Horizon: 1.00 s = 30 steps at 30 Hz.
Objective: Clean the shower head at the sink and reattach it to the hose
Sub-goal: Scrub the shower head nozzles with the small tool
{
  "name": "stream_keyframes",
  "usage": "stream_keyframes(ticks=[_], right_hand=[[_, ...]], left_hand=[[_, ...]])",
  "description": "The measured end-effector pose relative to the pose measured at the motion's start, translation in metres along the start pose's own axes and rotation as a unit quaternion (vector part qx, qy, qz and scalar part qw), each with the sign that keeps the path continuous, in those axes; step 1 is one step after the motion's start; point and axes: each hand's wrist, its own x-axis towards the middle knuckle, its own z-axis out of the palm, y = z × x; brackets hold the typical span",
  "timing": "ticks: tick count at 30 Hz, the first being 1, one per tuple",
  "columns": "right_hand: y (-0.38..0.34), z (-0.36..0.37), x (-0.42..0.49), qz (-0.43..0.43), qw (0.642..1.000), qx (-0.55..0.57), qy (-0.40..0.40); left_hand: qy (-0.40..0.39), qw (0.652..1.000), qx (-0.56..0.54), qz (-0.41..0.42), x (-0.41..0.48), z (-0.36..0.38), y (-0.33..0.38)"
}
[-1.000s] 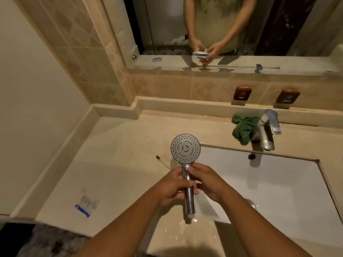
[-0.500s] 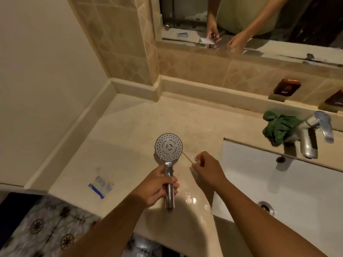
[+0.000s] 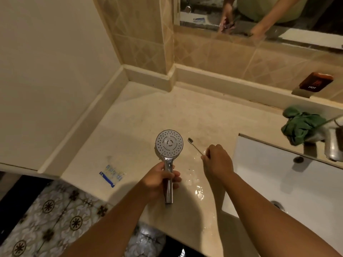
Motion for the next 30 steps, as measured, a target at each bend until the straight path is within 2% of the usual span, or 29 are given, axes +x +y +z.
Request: stream_keyframes(ticks=[3,12,18,25,30], right_hand=[[-0.001,-0.004,-0.001,0.006,1.0,0.021,-0.008],[0.013,-0.043,-0.031,0.009,0.982,0.187,-0.012],[0.016,-0.072,-0.06,0.026,0.961,0.274,0.015],[0.025,-0.089,-0.075,0.02,0.965,0.26,0.021],[0.04,-0.1,-0.072,0.067,0.974,0.217,0.029]], left_hand=[[-0.017,1.0,-0.004,-0.002,0.0,0.002,0.002],[-0.03,0.999,-0.012,-0.031,0.003,0.039,0.005],[-0.08,0.995,0.06,-0.028,-0.002,0.063,0.005],[-0.095,0.987,0.127,-0.022,0.002,0.095,-0.002],[-0.109,0.978,0.175,0.014,-0.002,0.11,-0.013]])
